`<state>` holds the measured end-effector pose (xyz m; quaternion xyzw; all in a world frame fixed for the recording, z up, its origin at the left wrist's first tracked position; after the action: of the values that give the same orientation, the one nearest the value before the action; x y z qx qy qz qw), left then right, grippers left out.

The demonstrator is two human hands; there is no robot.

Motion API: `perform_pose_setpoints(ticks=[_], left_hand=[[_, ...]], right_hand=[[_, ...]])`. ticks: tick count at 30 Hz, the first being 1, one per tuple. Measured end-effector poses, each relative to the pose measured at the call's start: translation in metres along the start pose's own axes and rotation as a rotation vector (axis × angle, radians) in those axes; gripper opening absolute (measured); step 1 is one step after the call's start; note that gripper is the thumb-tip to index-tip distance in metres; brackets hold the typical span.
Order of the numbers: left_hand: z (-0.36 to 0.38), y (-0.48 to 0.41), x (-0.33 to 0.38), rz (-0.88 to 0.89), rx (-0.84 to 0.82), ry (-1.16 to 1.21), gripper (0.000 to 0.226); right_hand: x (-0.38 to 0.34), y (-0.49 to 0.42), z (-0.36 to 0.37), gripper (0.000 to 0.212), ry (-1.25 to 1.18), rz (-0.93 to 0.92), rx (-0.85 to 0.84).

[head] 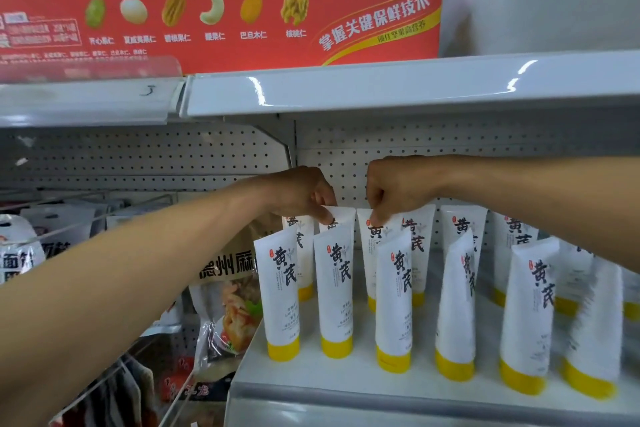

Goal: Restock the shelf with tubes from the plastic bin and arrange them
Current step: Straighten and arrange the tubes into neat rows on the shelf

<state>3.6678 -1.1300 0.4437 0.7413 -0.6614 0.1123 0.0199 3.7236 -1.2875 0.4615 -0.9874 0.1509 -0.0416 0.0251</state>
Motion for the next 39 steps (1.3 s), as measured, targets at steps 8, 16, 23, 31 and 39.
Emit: perform_pose_setpoints(ticks=[8,16,23,31,39], left_hand=[[0.003,-0.002,-0.003,-0.07,-0.039,0.043,0.018],[0.0,0.007,-0.045,-0.2,-0.087,0.076,0.045],[0.008,0.004,-0.055,-0.225,-0.041,0.103,0.014],[0.004,0.007,-0.064,-0.24,-0.028,0.075,0.012],[0.003,0.005,-0.067,-0.269,-0.055,0.085,0.016]], right_hand=[[0.007,-0.005,0.004,0.021,-0.012,0.015,0.033],[0.01,-0.017,0.007,0.041,-0.039,0.02,-0.008],[-0.004,-0.048,0.022,0.023,-0.13,-0.083,-0.027],[-0.012,-0.054,0.025,0.03,-0.176,-0.116,-0.002],[-0.012,-0.057,0.027,0.02,-0.132,-0.125,0.011]])
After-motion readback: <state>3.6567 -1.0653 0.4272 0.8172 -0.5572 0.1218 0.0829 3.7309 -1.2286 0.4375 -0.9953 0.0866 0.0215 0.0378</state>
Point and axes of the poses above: each hand's wrist, its own y-axis away from the middle knuckle, its own z-axis out of the palm, x = y × z, the point moved 3 cm from there along -y, towards the middle knuckle, and after that the axes turned 12 degrees about -z, right-handed, at the moved point
